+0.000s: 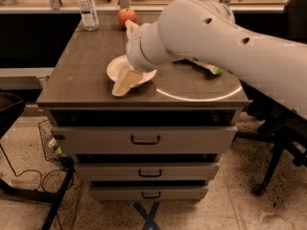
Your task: Move paper bowl near apple
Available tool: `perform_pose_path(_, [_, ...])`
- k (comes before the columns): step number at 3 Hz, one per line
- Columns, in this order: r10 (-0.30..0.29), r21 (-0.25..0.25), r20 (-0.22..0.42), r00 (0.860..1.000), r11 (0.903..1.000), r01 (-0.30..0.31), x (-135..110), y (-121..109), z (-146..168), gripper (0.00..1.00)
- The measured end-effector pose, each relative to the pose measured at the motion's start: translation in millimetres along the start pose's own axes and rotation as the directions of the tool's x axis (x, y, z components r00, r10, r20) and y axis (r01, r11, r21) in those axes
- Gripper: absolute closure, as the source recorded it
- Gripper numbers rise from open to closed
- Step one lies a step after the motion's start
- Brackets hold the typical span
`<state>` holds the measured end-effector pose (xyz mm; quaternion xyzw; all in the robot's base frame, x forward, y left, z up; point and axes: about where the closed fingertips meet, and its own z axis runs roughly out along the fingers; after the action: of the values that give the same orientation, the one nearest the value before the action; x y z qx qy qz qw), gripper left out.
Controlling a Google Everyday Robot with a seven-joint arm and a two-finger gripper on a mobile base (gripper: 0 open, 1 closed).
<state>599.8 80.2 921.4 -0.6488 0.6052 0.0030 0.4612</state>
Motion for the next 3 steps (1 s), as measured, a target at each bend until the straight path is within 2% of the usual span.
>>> perform_pose_path(1, [0.004,-0.005,0.028,1.0,1.0,-0.004,6,10,24,0.0])
perform_pose_path(2, [0.026,-0.024,0.025,0.999,0.9994,-0.025,23,20,41,0.05])
perform_pose_path(3, [0.04,-0.045,-0.002,0.999,0.9982,-0.04,39,25,50,0.23])
